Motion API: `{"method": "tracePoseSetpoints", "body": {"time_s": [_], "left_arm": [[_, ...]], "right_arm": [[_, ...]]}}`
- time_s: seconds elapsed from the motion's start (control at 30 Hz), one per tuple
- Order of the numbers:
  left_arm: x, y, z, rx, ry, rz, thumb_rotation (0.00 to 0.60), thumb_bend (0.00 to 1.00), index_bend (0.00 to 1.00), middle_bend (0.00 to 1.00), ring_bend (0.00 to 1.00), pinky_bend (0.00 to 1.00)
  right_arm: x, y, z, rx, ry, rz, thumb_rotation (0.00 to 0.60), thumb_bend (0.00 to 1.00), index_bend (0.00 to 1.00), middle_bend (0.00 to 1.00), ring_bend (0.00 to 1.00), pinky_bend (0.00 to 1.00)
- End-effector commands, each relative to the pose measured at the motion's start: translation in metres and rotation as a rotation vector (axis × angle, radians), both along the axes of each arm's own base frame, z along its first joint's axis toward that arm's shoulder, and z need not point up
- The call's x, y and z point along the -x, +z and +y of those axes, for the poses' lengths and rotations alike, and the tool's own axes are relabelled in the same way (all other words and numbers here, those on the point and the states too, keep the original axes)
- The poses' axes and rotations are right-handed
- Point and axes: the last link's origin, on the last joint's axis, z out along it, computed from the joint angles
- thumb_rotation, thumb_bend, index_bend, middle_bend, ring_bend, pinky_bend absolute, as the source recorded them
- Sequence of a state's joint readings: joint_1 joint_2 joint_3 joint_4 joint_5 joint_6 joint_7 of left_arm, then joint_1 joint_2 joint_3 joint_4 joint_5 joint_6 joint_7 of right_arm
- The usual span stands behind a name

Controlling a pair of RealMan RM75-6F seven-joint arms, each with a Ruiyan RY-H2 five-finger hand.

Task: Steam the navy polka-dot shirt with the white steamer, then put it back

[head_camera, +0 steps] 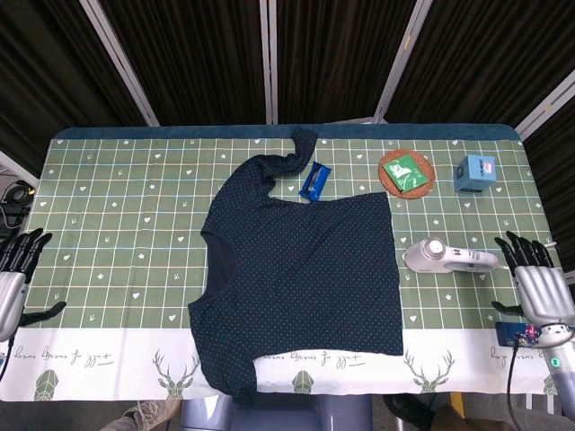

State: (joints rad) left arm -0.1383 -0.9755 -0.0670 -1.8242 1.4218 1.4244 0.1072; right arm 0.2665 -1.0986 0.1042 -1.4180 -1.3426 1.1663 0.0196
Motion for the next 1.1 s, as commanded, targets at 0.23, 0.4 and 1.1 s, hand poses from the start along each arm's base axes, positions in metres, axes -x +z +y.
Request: {"method": "tracePoseSetpoints", "body": {"time_s": [0.23, 0.4, 1.1], "left_arm": [[0.005, 0.0, 0.004, -0.007, 0.027, 0.013, 0.6, 0.0, 0.0, 0.0, 0.0, 0.0], [0.007, 0.0, 0.006, -0.013, 0.038, 0.016, 0.6, 0.0, 0.0, 0.0, 0.0, 0.0], [0.013, -0.001, 0.011, -0.013, 0.066, 0.028, 0.6, 0.0, 0.0, 0.0, 0.0, 0.0]], "right_arm": [[0.013, -0.028, -0.068, -0.058, -0.031, 0.095, 0.6, 0.25, 0.0, 0.0, 0.0, 0.0], [0.019, -0.043, -0.082, -0.089, -0.058, 0.131, 0.6, 0.29, 0.0, 0.0, 0.0, 0.0], [0.028, -0.079, -0.109, -0.113, -0.1, 0.162, 0.6, 0.54, 0.0, 0.0, 0.0, 0.0]]}}
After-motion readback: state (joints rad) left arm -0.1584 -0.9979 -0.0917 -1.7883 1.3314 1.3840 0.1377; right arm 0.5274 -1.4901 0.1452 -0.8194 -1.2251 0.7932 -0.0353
